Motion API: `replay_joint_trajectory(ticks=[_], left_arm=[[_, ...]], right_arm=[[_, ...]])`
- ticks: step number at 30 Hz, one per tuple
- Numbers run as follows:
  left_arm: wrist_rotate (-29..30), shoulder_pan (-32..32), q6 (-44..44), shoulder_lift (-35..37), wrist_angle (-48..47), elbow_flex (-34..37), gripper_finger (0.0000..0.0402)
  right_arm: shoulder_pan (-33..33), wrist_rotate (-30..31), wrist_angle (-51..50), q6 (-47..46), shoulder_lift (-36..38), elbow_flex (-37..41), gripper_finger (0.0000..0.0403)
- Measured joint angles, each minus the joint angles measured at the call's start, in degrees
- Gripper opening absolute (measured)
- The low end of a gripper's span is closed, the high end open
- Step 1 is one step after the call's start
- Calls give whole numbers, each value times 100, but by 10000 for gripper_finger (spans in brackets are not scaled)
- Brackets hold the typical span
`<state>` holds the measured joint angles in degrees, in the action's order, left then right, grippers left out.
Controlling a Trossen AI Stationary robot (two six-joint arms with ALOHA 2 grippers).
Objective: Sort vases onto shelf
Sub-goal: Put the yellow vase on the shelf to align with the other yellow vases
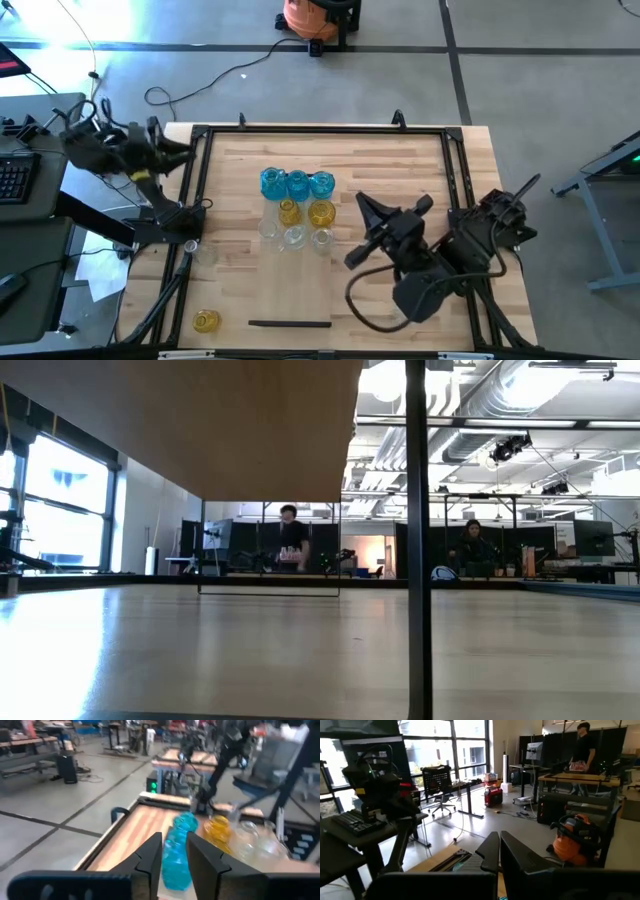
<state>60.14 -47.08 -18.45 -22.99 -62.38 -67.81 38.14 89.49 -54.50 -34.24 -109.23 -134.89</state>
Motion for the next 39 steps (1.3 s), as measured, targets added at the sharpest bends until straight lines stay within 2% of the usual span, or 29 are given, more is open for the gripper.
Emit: replay_joint_trajectory(ticks=[7, 11, 14, 22, 27, 30, 34, 39], left_arm=[[-1061, 99, -200, -828, 1, 0, 104], [-1251, 99, -152, -1158, -1, 0, 105], [-1623, 99, 33, -1279, -3, 0, 101], [-3406, 99, -153, -1243, -244, -43, 97], [-4783, 99, -919, -1106, -429, -166, 94], [-5385, 99, -904, -1067, -424, -166, 94], [-5534, 99, -515, -1054, -219, -166, 94], [-5238, 99, 117, -1048, 273, -166, 95]], right_arm=[[137, -58, -379, -177, 47, 0, 0], [141, -235, -515, -177, 66, 0, 0], [141, -405, -651, -177, 66, 0, 0], [141, -866, -831, -221, 92, 0, 0], [153, -1096, -831, -794, 97, 0, 0], [156, -1307, -838, -1165, 97, 0, 0], [156, -1350, -846, -1366, 97, 0, 0], [156, -1332, -810, -1377, 97, 0, 0]])
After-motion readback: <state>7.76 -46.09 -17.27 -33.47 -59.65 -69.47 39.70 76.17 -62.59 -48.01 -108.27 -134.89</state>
